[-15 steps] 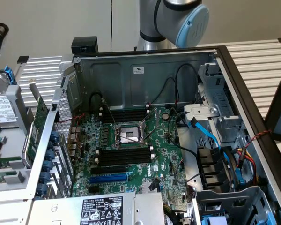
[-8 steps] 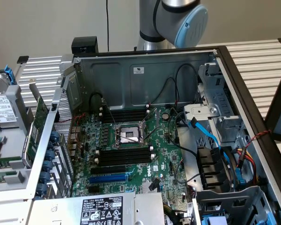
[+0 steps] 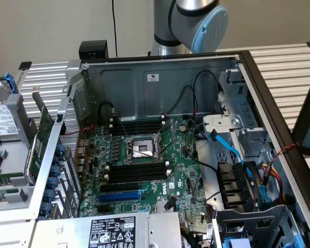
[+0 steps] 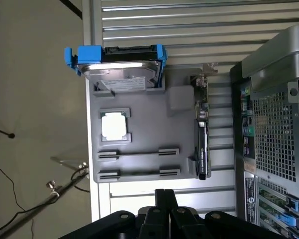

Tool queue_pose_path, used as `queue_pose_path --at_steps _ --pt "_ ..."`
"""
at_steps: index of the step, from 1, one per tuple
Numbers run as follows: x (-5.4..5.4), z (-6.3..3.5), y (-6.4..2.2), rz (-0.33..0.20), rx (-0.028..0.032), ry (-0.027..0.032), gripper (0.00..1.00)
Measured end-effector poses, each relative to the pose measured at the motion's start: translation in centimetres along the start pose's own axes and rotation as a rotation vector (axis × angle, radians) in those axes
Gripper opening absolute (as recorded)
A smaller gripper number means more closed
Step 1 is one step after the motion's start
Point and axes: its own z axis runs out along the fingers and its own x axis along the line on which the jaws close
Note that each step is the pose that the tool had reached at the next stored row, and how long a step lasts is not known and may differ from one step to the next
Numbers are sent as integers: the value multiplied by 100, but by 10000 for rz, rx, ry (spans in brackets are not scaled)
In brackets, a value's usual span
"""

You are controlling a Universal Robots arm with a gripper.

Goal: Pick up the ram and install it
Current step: 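Reach for the ram, then pick up the ram and move it above insertion slot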

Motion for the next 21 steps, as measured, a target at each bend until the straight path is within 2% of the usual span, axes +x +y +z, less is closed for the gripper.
queue_pose_path --at_steps 2,10,21 --pt "29 0 -2 1 -1 0 11" --pt "30 0 -2 -90 -2 5 11" --pt "31 19 -3 -2087 -37 102 11"
